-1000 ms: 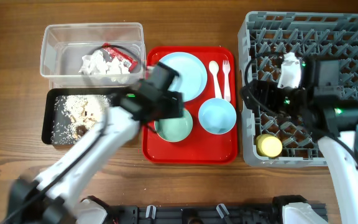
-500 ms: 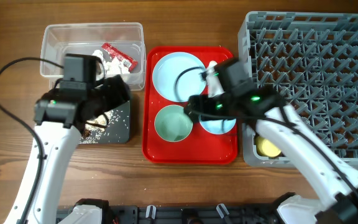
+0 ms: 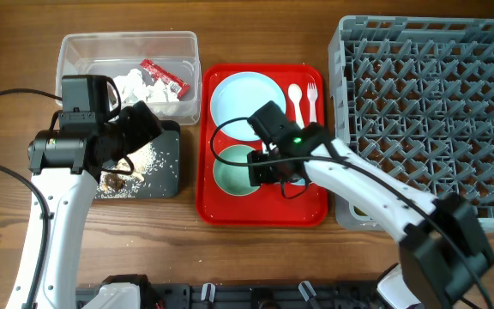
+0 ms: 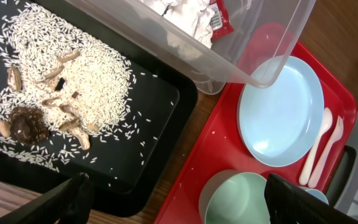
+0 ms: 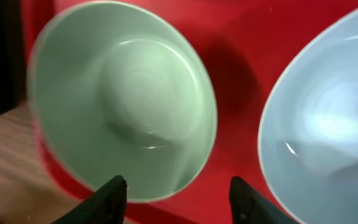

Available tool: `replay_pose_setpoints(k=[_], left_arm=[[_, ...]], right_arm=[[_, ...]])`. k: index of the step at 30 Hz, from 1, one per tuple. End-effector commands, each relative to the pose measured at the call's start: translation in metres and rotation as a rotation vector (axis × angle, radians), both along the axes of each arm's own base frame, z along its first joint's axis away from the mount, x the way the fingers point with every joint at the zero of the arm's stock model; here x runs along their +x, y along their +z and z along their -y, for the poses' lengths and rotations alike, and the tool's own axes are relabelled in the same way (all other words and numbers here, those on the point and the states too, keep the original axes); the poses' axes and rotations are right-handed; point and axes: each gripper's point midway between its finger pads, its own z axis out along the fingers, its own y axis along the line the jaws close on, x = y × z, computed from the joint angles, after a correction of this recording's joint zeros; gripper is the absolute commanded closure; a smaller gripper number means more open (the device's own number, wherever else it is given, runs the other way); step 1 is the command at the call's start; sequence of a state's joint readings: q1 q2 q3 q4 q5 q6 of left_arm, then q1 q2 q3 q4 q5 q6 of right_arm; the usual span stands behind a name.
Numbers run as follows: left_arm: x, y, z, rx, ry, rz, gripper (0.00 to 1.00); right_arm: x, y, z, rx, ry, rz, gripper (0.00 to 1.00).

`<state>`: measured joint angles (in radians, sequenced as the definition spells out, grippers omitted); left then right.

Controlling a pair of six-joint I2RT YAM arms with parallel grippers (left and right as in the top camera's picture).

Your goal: Sort waste into correct bins and load items into the dishwasher rack

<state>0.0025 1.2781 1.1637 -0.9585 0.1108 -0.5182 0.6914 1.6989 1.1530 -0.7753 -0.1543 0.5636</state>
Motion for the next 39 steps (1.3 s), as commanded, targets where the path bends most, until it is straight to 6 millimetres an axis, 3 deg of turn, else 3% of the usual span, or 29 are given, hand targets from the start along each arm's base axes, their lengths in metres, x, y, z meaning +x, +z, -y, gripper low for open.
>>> replay_pose_setpoints(k=[1,4,9,18,26,29,30,34,39], left_arm=[[0.003,0.006,0.0,-0.002,-0.014,0.017,0.05],[0.003,0.006,0.0,-0.002,-0.013,0.015,0.02],[0.002,0.006,0.0,-0.002,-0.013,0.015,0.0],[0.003,0.006,0.0,-0.002,-0.013,0.015,0.0],[0.003,0.006,0.0,-0.002,-0.013,0.015,0.0],[0.003,0.006,0.0,-0.002,-0.013,0.015,0.0],[0.003,0.006,0.0,-0.002,-0.013,0.015,0.0],[0.003,0.006,0.0,-0.002,-0.013,0.015,0.0],[0.003,0.006,0.0,-0.002,-0.013,0.015,0.0]], right_arm=[[0.009,-0.013,-0.002,-0.04,-0.04,0.012,0.48],[0.009,-0.021,-0.005,-0.046,-0.04,0.004,0.53],[0.011,-0.025,-0.008,-0.046,-0.056,0.002,0.71],[0.014,-0.026,-0.006,-0.063,-0.09,0.02,0.84],[0.011,-0.041,-0.004,-0.09,-0.102,-0.014,0.76],[0.012,-0.042,-0.004,-0.092,-0.104,-0.015,0.91],[0.012,-0.04,-0.004,-0.089,-0.104,-0.012,0.96],[0.011,-0.03,-0.003,-0.081,-0.104,-0.004,0.96],[0.009,0.009,0.003,-0.071,-0.081,0.046,0.96]])
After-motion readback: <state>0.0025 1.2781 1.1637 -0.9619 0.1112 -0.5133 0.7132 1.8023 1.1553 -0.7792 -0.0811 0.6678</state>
